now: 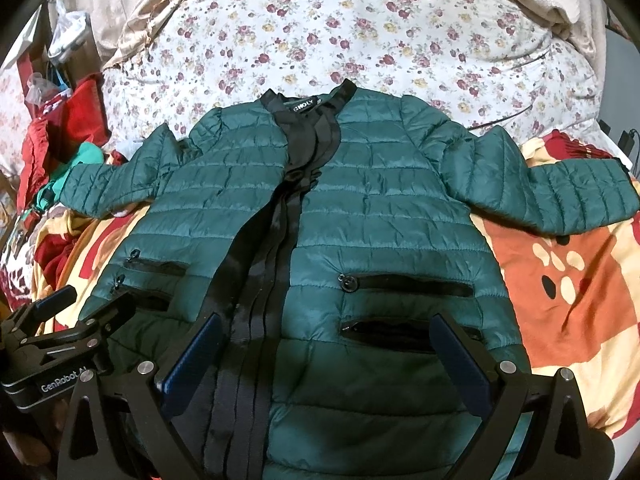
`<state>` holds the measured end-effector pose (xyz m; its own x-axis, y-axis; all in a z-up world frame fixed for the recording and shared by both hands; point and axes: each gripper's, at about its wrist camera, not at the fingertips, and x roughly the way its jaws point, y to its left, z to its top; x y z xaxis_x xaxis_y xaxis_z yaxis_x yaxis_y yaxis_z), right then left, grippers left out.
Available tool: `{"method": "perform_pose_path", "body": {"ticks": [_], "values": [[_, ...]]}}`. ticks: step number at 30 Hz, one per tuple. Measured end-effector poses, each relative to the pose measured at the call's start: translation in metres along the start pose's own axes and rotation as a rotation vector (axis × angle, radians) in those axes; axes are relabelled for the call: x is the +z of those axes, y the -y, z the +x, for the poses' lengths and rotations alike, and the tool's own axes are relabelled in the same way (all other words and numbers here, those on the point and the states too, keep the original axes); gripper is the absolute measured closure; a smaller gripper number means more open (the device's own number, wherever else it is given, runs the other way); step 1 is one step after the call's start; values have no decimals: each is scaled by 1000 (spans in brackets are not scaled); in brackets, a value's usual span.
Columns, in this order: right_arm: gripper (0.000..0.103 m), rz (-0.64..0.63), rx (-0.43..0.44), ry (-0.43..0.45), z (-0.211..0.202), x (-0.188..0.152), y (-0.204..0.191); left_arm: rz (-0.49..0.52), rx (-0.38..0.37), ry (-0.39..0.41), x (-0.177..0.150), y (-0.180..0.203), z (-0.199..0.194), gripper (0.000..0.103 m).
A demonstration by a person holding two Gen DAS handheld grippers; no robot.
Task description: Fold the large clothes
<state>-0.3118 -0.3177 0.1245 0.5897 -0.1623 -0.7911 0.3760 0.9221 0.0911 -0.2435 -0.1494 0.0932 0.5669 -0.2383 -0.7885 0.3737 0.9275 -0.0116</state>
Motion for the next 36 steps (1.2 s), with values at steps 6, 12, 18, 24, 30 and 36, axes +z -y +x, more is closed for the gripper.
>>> {"method": "perform_pose_path", "body": {"ticks": [6, 12, 18, 24, 30, 36], "values": [[0, 8, 4, -14, 2, -1, 1, 7, -5, -3, -1, 1, 1, 1], [0, 1, 2, -10, 5, -2, 0, 9, -8, -1, -2, 1, 2, 1], [0, 0, 2, -7, 8, -3, 0, 27, -16, 2, 1, 2, 1, 1], [0, 0, 3, -10, 8, -2, 0, 53, -19, -16, 0, 5, 6, 1], [0, -5, 1, -5, 12, -2, -1, 43, -19, -32, -1, 2, 13, 1], [0, -17, -6, -10, 16, 2, -2, 21, -49, -57, -1, -1, 20, 8]]}}
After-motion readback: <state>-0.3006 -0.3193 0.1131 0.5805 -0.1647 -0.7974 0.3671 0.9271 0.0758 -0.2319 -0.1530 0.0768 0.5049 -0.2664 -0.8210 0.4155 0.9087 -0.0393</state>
